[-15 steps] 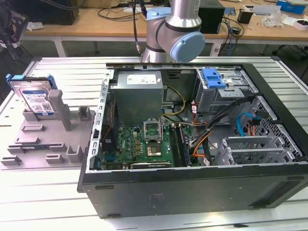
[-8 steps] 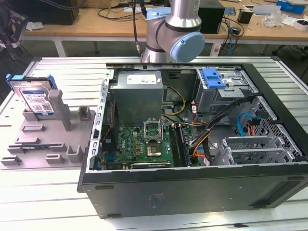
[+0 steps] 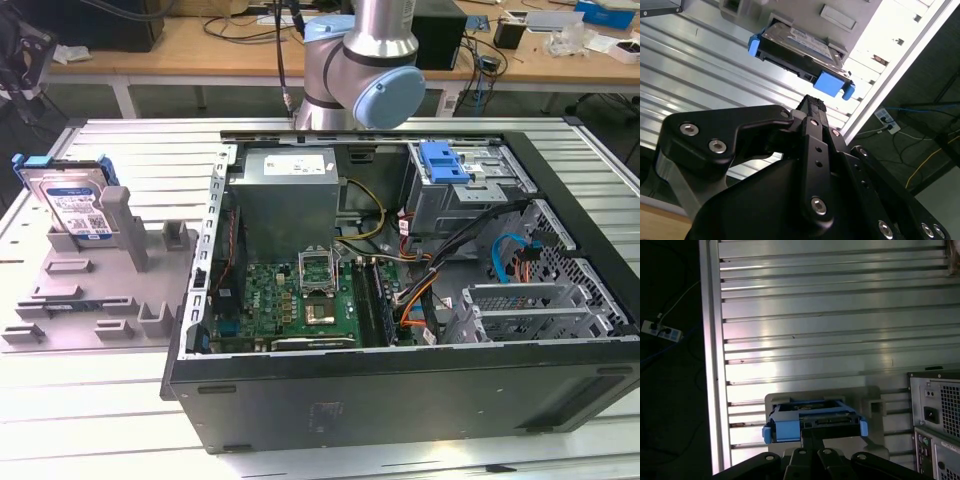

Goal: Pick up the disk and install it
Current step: 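Pick up the disk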

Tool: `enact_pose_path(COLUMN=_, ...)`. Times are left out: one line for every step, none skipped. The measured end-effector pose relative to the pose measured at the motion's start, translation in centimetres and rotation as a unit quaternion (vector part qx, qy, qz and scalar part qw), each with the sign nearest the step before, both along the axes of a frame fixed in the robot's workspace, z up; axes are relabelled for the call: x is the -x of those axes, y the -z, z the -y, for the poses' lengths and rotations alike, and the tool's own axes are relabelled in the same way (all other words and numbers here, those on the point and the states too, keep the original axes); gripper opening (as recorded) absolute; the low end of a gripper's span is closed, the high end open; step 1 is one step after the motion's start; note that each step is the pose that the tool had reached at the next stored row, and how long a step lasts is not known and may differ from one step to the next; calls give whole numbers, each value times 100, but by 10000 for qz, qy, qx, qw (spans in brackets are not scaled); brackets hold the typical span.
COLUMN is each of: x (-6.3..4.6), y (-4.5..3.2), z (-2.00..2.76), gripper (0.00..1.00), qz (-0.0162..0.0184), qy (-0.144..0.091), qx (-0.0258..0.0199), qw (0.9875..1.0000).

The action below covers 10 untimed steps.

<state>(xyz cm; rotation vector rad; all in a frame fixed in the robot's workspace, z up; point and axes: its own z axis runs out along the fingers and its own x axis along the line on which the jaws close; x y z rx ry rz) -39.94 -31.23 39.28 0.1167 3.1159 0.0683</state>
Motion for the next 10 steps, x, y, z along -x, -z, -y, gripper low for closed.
enact_pose_path(x=1, y=0, z=0, gripper=11, qz=0, qy=0, qx=0, qw=10000)
enact_pose_path(x=5, y=0, z=0, gripper=11, qz=0, qy=0, qx=0, qw=10000)
enact_pose_path(x=11, y=0, z=0, gripper=11, qz=0, qy=0, qx=0, qw=10000)
enact_pose_path(x=12, y=0, z=0, gripper=11, qz=0, qy=0, qx=0, qw=10000)
enact_pose_path(x=13, y=0, z=0, gripper=11, qz=0, qy=0, qx=0, qw=10000)
enact_pose_path(x=15, y=0, z=0, gripper=11, qz=0, qy=0, qx=0, qw=10000)
enact_pose_path(x=17, y=0, z=0, gripper=11, qz=0, qy=0, qx=0, qw=10000)
enact_pose_path(x=15, y=0, z=-1, gripper=11, qz=0, qy=0, qx=0, qw=10000)
enact_pose_path(x=10, y=0, z=-1, gripper=11, qz=-4, qy=1, qx=0, qw=10000)
enact_pose_path(x=4, y=0, z=0, gripper=11, qz=-8, qy=0, qx=0, qw=10000)
